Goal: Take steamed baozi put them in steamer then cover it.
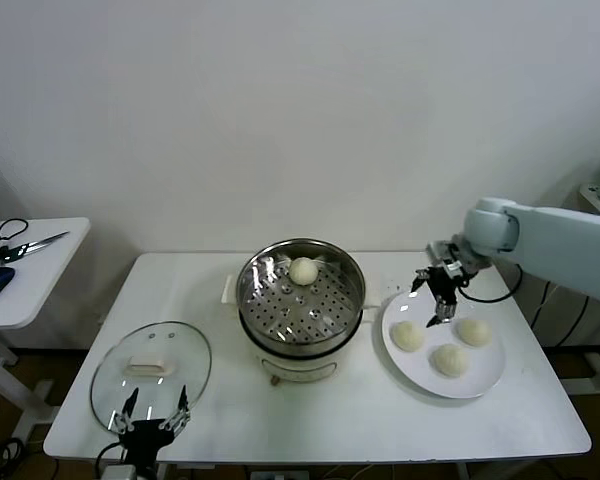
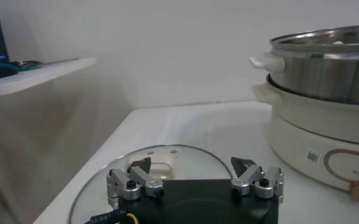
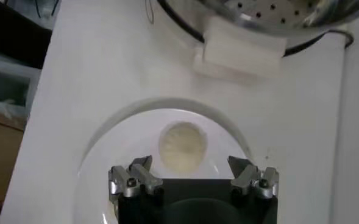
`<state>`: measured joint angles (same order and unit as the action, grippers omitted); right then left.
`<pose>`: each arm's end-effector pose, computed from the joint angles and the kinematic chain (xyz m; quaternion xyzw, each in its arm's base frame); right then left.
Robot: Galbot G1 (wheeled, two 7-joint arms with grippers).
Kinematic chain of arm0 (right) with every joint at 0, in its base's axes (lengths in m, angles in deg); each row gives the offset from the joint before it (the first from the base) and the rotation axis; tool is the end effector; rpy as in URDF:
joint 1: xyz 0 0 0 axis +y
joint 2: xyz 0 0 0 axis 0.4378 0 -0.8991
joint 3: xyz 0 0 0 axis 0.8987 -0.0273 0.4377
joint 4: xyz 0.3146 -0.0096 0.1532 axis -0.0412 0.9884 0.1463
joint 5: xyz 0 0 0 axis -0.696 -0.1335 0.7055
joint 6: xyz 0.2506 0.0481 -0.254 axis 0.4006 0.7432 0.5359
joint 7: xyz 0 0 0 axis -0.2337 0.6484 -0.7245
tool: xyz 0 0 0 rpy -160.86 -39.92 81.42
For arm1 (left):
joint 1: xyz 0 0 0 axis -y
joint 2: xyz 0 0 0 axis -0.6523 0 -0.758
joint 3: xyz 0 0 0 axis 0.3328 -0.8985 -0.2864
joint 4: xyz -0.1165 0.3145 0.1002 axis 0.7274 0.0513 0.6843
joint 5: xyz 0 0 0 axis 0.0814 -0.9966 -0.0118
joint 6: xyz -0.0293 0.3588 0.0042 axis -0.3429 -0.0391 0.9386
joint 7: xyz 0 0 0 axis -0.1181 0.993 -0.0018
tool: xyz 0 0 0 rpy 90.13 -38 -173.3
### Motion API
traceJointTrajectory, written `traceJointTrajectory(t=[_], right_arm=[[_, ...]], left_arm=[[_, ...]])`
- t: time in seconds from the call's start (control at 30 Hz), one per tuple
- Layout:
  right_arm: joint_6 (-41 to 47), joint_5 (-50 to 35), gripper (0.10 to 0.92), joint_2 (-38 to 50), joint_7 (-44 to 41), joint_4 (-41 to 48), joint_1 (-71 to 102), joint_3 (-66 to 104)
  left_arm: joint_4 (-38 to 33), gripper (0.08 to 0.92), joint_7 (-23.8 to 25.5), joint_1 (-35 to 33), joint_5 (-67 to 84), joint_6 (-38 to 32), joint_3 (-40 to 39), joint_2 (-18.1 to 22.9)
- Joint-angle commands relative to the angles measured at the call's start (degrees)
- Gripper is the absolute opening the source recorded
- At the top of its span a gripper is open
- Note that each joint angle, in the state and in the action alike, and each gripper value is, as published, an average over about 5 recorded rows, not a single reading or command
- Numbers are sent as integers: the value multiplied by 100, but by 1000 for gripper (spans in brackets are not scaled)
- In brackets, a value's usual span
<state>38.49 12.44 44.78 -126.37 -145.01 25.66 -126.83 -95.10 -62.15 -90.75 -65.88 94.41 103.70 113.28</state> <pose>0.5339 -0.1186 -0.1602 0.5328 -0.5345 0.5115 0.4109 0.1169 0.0477 -0.3473 0.0743 -0.9802 -0.0485 0.1770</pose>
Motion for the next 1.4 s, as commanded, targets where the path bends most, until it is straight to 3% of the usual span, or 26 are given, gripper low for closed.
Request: traceJointTrajectory(t=[0.03, 0.47, 0.87, 1.2, 1.4], right_arm=[[575, 246, 823, -90, 141, 415, 1090, 694], [633, 524, 817, -607, 349, 1029, 1705, 1211], [618, 602, 717, -595, 248, 1002, 1687, 1399], [122, -223, 704, -428, -411, 601, -1015, -210], [-119, -931, 704, -875, -855, 340, -2816, -996]], left_arm=[[20, 823, -9, -29, 8, -21, 24, 9], [54, 823, -28, -23, 21, -33, 29, 39], [31, 823, -47, -5, 5, 8, 23, 57], [-34, 823, -52, 4, -7, 30, -16, 77], [-27, 823, -50, 8, -19, 38, -69, 66]])
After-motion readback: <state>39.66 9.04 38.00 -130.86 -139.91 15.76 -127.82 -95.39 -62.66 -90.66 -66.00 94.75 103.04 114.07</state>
